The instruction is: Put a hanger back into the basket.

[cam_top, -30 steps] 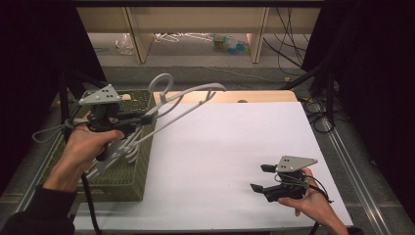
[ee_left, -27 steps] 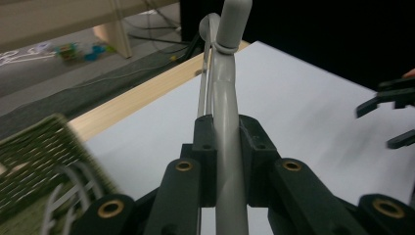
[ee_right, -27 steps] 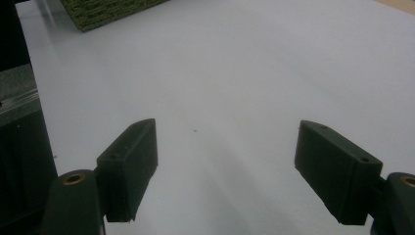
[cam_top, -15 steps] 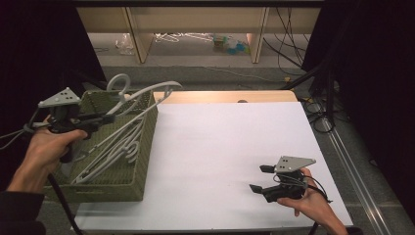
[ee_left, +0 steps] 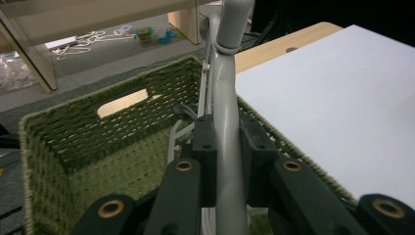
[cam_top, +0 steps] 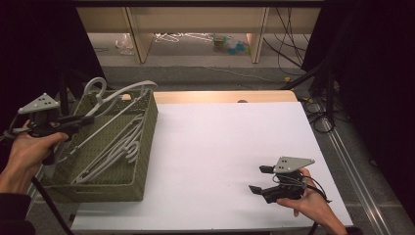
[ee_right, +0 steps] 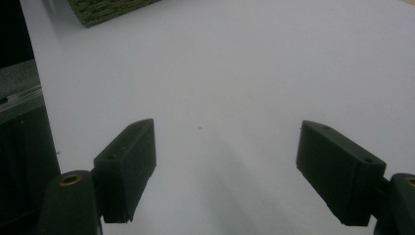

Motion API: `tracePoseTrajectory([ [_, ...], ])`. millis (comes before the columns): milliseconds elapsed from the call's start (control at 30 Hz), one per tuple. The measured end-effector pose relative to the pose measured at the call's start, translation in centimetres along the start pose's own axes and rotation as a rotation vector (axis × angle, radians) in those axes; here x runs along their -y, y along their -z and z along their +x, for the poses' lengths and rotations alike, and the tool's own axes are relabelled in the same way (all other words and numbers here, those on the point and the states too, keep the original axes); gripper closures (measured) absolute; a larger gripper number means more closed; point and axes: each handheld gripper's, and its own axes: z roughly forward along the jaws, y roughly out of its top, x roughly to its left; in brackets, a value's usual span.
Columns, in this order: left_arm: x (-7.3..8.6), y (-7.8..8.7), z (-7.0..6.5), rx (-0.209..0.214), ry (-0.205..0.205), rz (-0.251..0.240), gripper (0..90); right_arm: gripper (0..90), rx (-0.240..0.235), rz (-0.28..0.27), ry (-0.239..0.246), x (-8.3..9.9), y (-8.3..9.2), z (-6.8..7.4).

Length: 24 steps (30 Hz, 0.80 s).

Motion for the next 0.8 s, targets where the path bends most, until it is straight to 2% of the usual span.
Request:
tracePoseTrajectory([
  [100, 0.5, -0.1, 0.5, -0.005, 0.011, 0.002, 79.0, 23.7, 0.002, -0.002, -0.004, 0.0, 0.0, 0.0],
  [200, 0.8, -0.2, 0.7, -0.007, 0.003, 0.004, 78.9, 23.7, 0.001, -0.001, -0.002, 0.0, 0.0, 0.0],
  [367, 1.4, -0.1, 1.2, -0.022, -0.005, 0.027, 78.9, 23.8, -0.002, 0.000, 0.000, 0.0, 0.0, 0.0],
  [600, 2.6, -0.7, 2.0, -0.037, 0.007, 0.052, 78.9, 23.8, -0.003, 0.001, -0.001, 0.0, 0.0, 0.0],
  [700, 2.8, -1.1, 2.0, -0.036, -0.012, 0.069, 78.9, 23.9, -0.004, 0.003, -0.003, 0.0, 0.0, 0.0],
  [767, 2.9, -1.5, 1.9, -0.036, -0.026, 0.100, 78.9, 23.9, -0.003, 0.003, -0.002, 0.0, 0.0, 0.0],
  [800, 3.0, -1.7, 1.8, -0.037, -0.046, 0.119, 78.9, 23.9, -0.003, 0.003, -0.002, 0.0, 0.0, 0.0],
])
